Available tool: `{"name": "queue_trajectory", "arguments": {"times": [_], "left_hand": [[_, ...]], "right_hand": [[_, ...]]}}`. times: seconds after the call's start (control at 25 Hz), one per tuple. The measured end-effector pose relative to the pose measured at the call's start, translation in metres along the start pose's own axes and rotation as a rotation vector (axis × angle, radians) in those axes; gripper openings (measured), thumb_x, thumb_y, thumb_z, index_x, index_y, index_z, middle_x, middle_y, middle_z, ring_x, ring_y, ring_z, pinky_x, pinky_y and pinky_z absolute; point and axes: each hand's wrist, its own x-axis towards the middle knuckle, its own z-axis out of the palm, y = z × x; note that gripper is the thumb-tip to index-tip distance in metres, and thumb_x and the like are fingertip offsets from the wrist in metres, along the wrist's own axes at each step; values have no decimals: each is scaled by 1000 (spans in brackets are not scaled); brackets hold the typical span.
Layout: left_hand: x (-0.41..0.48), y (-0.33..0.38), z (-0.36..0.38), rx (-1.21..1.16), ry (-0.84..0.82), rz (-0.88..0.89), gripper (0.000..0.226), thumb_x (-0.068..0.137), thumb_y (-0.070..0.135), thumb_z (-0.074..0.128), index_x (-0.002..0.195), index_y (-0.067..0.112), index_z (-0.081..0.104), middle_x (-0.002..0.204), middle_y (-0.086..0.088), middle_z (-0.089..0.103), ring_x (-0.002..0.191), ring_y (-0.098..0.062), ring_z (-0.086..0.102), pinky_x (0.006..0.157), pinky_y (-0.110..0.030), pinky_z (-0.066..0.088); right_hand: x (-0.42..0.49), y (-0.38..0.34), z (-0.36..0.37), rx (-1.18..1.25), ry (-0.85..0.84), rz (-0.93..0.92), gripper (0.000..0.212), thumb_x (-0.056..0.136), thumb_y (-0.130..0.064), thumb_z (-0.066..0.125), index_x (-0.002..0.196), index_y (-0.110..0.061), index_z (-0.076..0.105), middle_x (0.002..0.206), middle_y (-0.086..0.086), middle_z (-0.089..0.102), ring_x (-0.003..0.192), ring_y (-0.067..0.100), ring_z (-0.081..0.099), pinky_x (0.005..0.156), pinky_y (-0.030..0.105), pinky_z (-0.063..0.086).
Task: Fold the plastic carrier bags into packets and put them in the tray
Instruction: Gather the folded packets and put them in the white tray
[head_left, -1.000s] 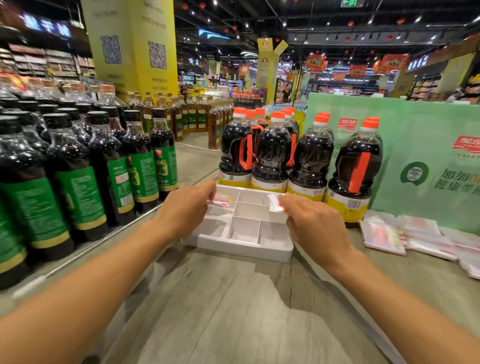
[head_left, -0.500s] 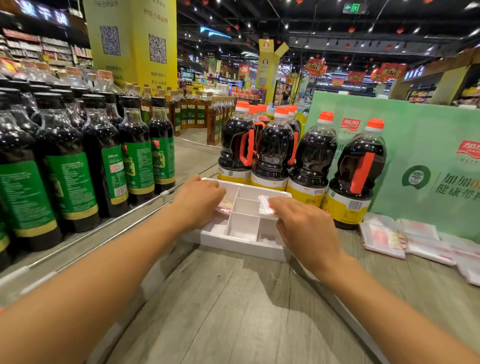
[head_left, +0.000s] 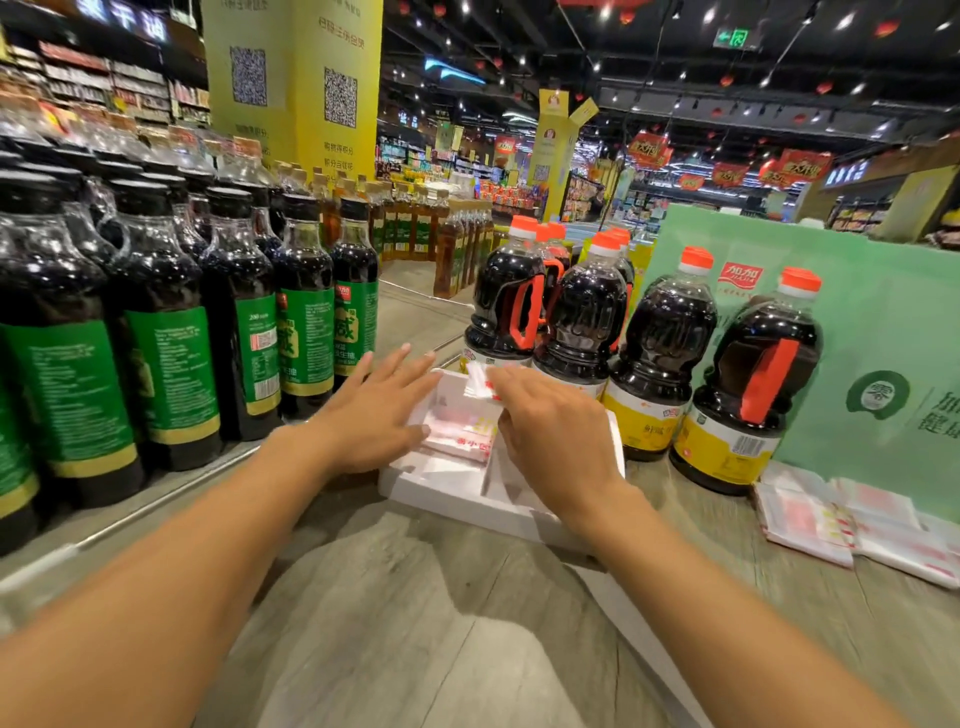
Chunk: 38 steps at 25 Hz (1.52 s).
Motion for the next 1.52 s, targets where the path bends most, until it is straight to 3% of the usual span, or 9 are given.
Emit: {"name": "queue_trajectory", "arguments": {"times": [0.16,0.36,0.56,0.68,0.88,1.08,1.2,1.32,1.52], "left_hand": [[-4,-3,-4,-105,-80,-37,62,109,46,30,160,42,-5,165,19,-16,152,-10,-24,120,-52,-22],[-8,-7,-7,-222,-103,-61,61,108,45,35,160,44,1,168,16,-9,154,-10,-17,123,-47,-13],[-8,-8,-9,-288,-108,-86,67,107,42,42,162,38,4,170,11,-2,155,-10,-12,124,-43,-7],[-7,-7,-10,-307,-108,-84,68,107,40,43,163,34,5,170,12,1,155,-8,-10,124,-42,-7],[-9,-6,-12,-318,-117,-78,70,107,34,46,162,33,3,169,14,0,152,-2,-12,124,-42,-7],[-8,-6,-10,-269,-103,-73,70,107,36,45,163,32,3,169,15,1,154,-3,-9,124,-37,-8],[-8,-5,-11,-250,-62,-68,67,106,41,44,163,29,11,169,12,7,155,-6,-2,125,-38,-4],[-10,1,-17,-199,34,-40,70,97,53,37,160,25,27,167,5,24,154,-13,17,125,-37,11],[-8,28,-25,-143,303,44,55,97,35,60,149,23,48,154,2,45,142,-18,39,118,-44,36]], "right_hand": [[17,-15,14,-7,-56,-1,43,83,-6,49,121,-13,67,113,5,74,101,25,71,76,36,55],[26,-34,32,-16,-268,49,44,81,-4,70,124,-9,64,124,12,68,118,30,63,94,40,52],[40,-53,39,-97,-633,63,68,93,-19,62,153,-6,31,157,22,34,150,36,27,122,45,24],[44,-59,43,-115,-758,60,79,100,-27,54,160,-2,8,166,22,14,155,33,13,126,45,13],[45,-52,47,-100,-863,1,70,106,-27,33,162,-6,-4,170,15,-2,158,27,4,126,46,0],[45,-52,50,-68,-847,28,67,106,-27,32,162,-7,2,170,15,4,157,27,8,125,48,-3],[37,-50,47,88,-681,76,58,104,-31,37,158,-9,29,163,13,32,151,25,28,126,45,5],[16,-39,30,258,-492,85,45,103,-29,40,145,-15,48,150,6,51,141,23,42,125,39,16],[-36,10,-16,296,-212,108,47,99,-23,51,144,-11,53,150,9,54,138,25,48,117,43,38]]}}
